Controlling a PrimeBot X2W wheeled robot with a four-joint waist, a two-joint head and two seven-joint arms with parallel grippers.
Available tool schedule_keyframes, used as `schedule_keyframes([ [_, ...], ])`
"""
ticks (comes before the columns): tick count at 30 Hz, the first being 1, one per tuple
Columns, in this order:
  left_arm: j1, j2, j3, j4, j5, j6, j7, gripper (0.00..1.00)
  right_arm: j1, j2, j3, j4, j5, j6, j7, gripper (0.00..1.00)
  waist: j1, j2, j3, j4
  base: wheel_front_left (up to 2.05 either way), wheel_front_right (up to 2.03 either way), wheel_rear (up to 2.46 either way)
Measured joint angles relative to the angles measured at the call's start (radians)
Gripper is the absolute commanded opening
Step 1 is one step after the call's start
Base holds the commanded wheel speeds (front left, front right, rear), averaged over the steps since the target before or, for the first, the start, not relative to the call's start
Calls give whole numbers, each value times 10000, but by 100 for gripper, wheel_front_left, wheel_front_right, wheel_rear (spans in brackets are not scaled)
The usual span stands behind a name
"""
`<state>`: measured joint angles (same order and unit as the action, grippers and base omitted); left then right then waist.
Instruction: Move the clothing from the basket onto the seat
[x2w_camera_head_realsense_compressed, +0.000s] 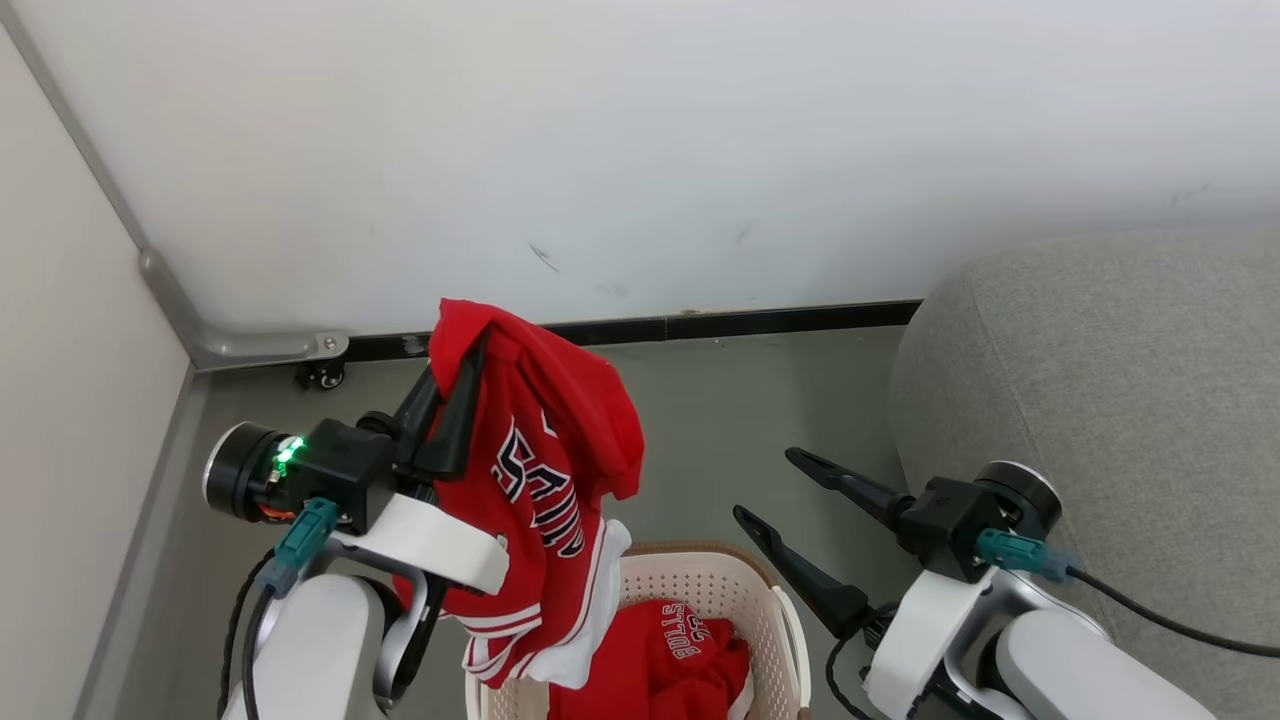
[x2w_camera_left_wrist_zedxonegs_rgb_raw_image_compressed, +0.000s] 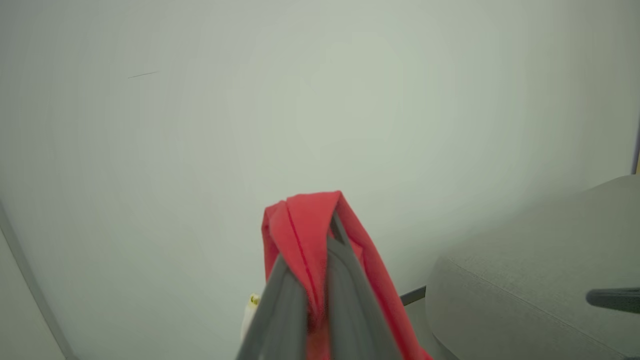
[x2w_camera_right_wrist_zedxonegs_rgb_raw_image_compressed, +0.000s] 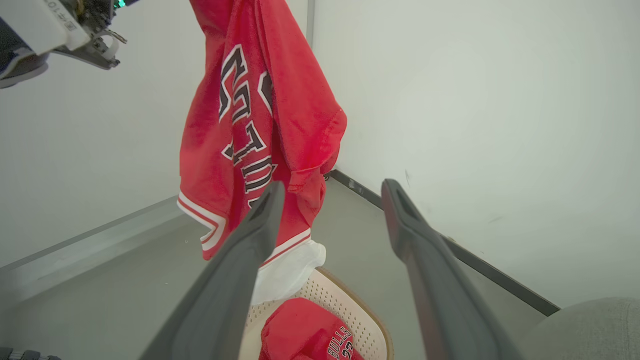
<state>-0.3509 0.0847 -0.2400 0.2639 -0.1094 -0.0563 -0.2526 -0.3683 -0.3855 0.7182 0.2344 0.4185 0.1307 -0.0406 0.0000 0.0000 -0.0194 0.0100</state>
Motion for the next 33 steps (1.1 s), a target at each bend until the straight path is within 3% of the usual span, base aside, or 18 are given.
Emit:
schedule_keyframes([
  [11, -42, 84, -562, -867, -238, -545, -2, 0, -59, -884, 579, -408, 696, 0, 512, 100, 0, 0, -191, -27, 0, 0, 0],
  [25, -443, 157, -1480, -1831, -472, -673, -29, 0, -666, -1358, 1469, -786, 1639, 0, 807, 100, 0, 0, -119, 80, 0, 0, 0],
  [33, -461, 347, -1887, -2008, -558, -675, -29, 0, -1310, -1459, 2481, -1037, 2153, 0, 976, 100, 0, 0, -33, 224, 0, 0, 0],
])
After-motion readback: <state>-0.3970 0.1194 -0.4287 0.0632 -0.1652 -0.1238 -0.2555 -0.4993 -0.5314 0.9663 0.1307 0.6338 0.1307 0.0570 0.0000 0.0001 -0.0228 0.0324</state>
